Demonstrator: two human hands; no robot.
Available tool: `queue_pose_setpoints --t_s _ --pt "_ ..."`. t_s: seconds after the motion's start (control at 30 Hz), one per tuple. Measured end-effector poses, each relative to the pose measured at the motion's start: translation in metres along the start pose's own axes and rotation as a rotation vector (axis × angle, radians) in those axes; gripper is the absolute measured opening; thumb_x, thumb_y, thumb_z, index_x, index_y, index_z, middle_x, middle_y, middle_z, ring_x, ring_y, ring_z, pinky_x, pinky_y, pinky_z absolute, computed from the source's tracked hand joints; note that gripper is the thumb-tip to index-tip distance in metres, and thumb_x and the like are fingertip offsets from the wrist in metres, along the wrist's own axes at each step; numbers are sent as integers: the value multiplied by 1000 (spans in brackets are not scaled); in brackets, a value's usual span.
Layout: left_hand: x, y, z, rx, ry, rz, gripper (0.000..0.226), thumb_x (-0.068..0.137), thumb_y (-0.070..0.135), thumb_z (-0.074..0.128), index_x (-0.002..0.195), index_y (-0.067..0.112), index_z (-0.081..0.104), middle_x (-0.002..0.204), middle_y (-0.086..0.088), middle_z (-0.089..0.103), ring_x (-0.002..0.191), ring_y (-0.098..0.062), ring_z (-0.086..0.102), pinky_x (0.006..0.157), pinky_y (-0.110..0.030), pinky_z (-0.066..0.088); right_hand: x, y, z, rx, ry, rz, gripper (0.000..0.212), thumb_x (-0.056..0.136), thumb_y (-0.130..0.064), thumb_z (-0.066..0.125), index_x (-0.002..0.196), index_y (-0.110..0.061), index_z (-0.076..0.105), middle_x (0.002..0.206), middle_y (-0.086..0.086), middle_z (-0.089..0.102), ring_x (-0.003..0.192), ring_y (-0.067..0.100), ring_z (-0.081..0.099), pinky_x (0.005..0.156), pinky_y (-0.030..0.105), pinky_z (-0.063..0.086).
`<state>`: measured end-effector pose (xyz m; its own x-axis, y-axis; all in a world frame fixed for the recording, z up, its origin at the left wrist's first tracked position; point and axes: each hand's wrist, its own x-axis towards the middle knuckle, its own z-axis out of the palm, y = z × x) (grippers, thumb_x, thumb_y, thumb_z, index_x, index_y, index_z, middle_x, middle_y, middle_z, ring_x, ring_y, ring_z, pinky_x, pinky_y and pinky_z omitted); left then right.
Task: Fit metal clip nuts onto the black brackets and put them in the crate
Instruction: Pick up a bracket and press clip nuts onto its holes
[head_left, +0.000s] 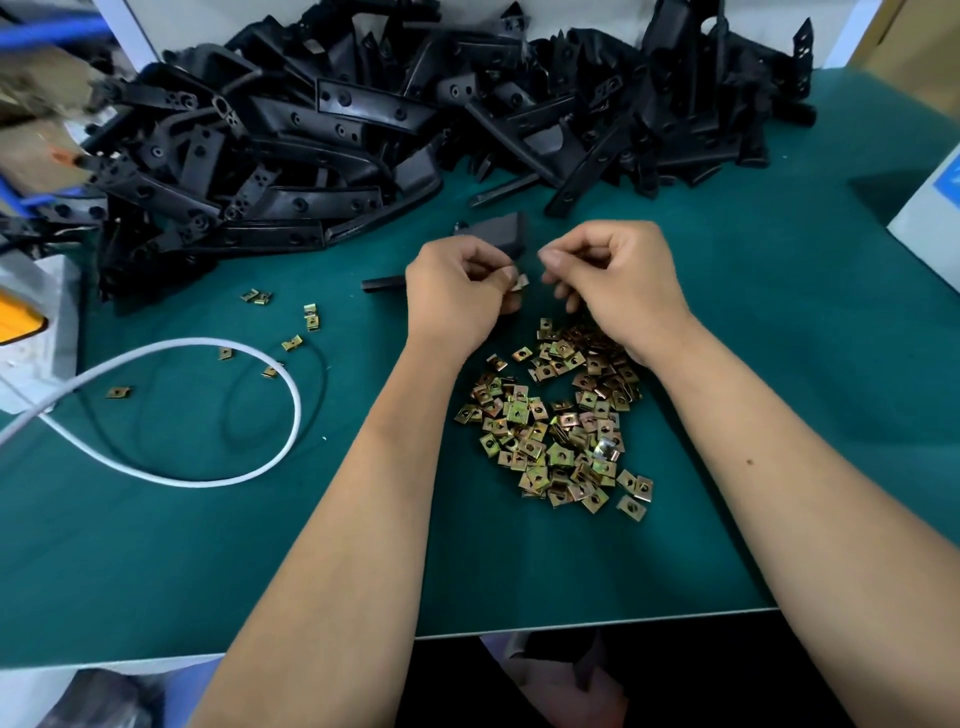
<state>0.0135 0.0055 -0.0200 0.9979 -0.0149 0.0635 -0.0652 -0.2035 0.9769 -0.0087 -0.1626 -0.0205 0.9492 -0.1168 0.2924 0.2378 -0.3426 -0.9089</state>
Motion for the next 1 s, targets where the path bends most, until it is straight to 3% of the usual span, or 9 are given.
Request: queue_pose_setpoints --t_s 0.07,0.2,0.37,0.5,0.57,0.67,0.8,0.9,1.0 --pt "0 0 -3 -59 38 -28 11 91 -5 71 85 5 74 84 -12 76 69 -21 76 71 -35 65 3 0 -6 11 44 0 8 94 -10 73 88 -15 77 73 3 75 61 14 67 54 24 53" --pt "-2 6 -7 -306 -1 -85 10 92 -5 69 87 2 73 83 -13 75 73 -24 76 70 -28 62 0 -2 -3 -79 -64 -24 8 96 -19 72 101 -16 77 81 -1 77 62 13 68 54 25 54" --pt "-6 7 -3 -206 -75 -8 6 90 -4 72 88 1 75 84 -15 77 73 -22 75 69 -29 62 -2 -7 2 -299 -60 -60 13 97 -29 71 88 -22 77 72 -8 73 55 0 61 59 22 46" --pt "-6 6 3 -101 -49 31 3 88 -1 76 89 1 76 84 -15 77 74 -28 77 73 -36 64 -3 -9 2 -359 -4 -70 18 95 -27 71 80 -18 73 73 -3 71 69 14 63 66 31 48" --pt "-6 6 6 -82 -74 21 3 88 0 76 88 3 75 82 -14 77 71 -26 76 71 -35 64 -3 -8 5 -356 41 -53 20 95 -25 71 76 -16 71 69 -4 68 66 14 60 60 26 44" --pt "-6 4 5 -19 -150 -26 11 87 -4 76 84 6 74 79 -13 76 65 -23 75 64 -28 62 2 -5 2 -224 167 56 25 96 -23 68 71 -21 66 63 -11 59 55 2 49 55 17 39" --pt "-6 4 0 -59 -190 -27 13 88 -3 75 82 8 73 71 -3 75 62 -15 72 58 -21 57 10 -4 -17 61 335 195 24 99 -20 63 75 -18 65 63 -3 54 57 10 48 50 29 42" --pt "-6 4 2 112 -137 137 11 83 11 84 91 15 77 87 1 76 78 -10 70 65 -24 54 7 -5 -18 191 228 190 20 99 -15 64 79 -15 70 62 -2 61 53 9 51 41 24 38" --pt "-9 5 4 189 -92 265 33 78 18 89 108 16 76 104 4 74 99 -6 69 83 -23 56 3 -6 -9 160 83 164 18 96 -18 69 79 -17 75 61 -1 63 52 10 51 40 22 36"
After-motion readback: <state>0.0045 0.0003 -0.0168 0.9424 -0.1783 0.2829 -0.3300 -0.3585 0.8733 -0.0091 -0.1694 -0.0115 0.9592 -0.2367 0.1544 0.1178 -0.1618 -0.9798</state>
